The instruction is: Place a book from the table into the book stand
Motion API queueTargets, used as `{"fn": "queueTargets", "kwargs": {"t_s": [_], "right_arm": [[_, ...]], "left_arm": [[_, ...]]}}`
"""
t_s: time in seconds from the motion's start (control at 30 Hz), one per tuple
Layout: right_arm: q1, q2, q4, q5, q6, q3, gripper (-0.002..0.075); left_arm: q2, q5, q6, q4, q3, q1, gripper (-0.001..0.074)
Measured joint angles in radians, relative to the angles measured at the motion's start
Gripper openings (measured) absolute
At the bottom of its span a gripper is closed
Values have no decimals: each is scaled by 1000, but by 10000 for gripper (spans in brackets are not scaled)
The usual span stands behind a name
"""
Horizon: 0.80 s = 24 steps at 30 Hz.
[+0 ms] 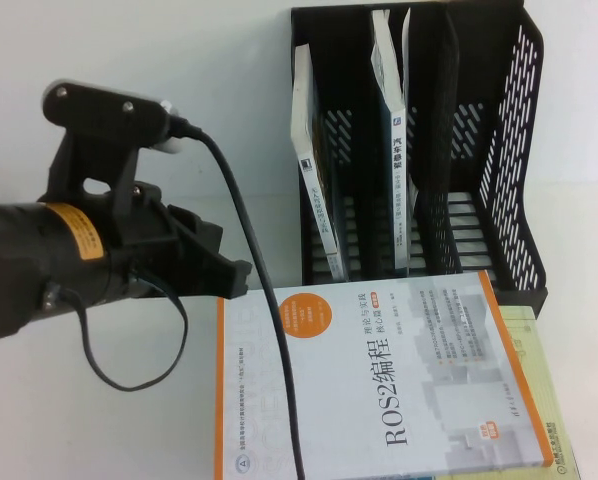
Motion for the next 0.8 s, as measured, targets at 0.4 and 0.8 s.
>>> {"fn": "queueTargets", "kwargs": {"t_s": [0.4, 0.8], "right_arm": [[0, 0, 16, 0, 0, 0, -2], [0, 0, 21, 0, 0, 0, -2]], "left_arm": [[-235, 216, -37, 199, 124, 143, 1], [-789, 231, -55, 153, 507, 391, 1]]}}
